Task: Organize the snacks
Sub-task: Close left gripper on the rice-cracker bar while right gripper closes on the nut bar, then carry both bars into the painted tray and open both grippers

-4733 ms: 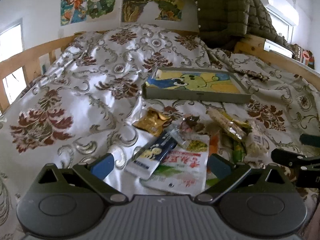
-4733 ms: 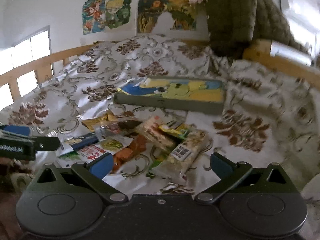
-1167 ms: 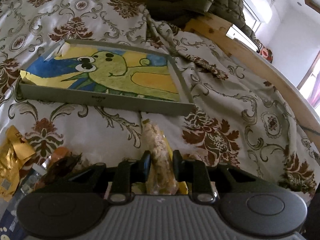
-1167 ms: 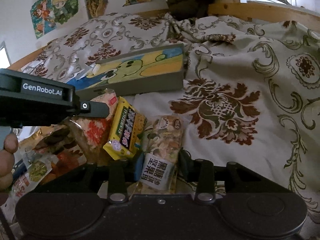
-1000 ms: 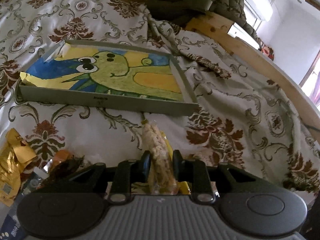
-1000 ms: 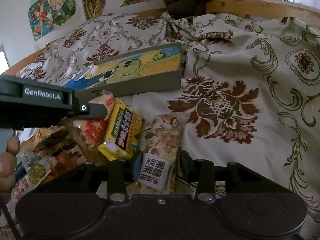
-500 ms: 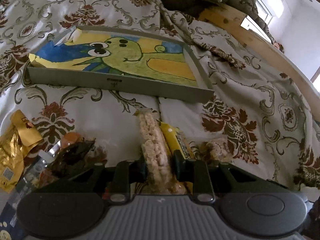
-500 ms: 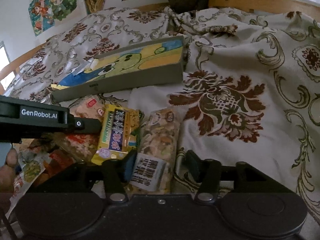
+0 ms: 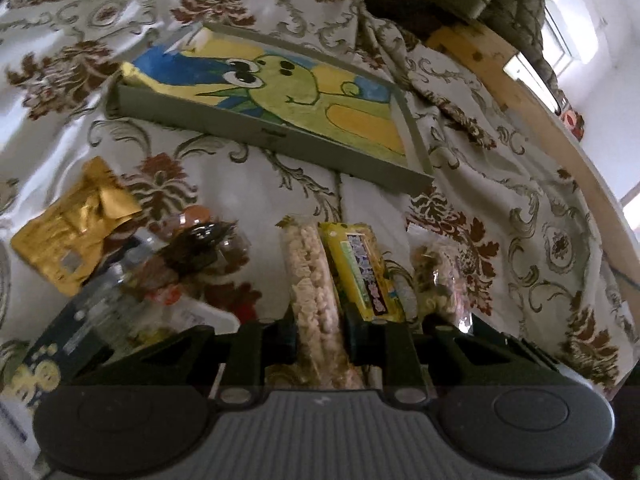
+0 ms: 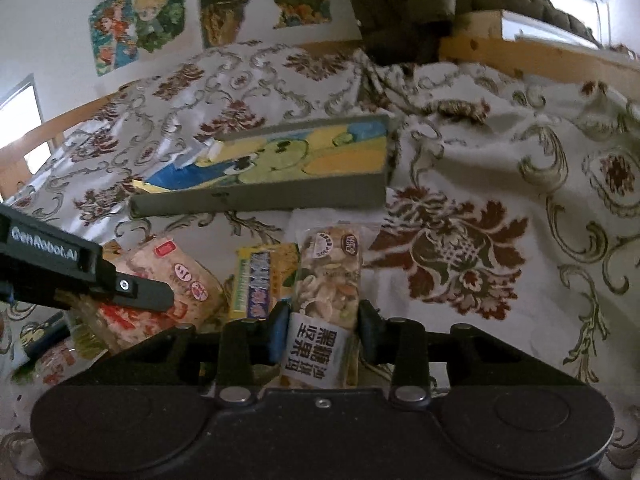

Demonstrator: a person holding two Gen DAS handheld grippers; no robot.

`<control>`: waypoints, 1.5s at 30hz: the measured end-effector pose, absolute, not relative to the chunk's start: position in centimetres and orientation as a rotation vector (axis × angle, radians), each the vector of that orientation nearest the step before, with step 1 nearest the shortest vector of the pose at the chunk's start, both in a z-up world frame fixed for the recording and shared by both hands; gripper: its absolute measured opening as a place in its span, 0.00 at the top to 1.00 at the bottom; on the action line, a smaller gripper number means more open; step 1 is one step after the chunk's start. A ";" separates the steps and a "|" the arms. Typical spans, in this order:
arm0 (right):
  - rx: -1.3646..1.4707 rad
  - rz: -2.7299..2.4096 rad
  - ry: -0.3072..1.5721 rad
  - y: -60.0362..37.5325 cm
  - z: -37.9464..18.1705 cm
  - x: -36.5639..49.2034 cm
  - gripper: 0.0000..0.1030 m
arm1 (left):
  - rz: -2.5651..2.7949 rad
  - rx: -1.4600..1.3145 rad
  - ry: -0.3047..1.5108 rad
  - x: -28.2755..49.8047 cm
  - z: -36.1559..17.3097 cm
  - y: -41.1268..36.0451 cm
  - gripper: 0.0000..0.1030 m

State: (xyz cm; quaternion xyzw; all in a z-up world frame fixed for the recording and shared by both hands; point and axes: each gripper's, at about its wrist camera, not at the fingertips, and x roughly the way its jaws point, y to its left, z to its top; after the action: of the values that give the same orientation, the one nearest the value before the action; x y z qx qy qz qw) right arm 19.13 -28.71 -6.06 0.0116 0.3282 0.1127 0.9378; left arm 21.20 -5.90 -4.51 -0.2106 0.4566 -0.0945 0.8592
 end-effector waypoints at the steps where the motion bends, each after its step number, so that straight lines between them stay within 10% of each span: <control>1: 0.017 0.238 0.658 -28.6 -5.9 18.9 0.63 | -0.200 -0.454 0.956 21.0 -4.2 -5.6 0.78; 23: 0.137 0.298 0.370 -29.4 -2.3 33.3 0.63 | -0.199 -0.489 0.675 34.4 0.8 -5.1 0.77; 45: 0.058 0.283 0.524 -27.8 -8.6 42.5 0.63 | -0.143 -0.548 0.775 43.2 -7.8 -6.0 0.76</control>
State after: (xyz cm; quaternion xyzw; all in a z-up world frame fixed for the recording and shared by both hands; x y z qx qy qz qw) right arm 42.54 -27.76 -8.62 0.0285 0.2580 0.1396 0.9556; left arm 43.18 -5.96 -7.76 -0.2638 0.3726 -0.0690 0.8870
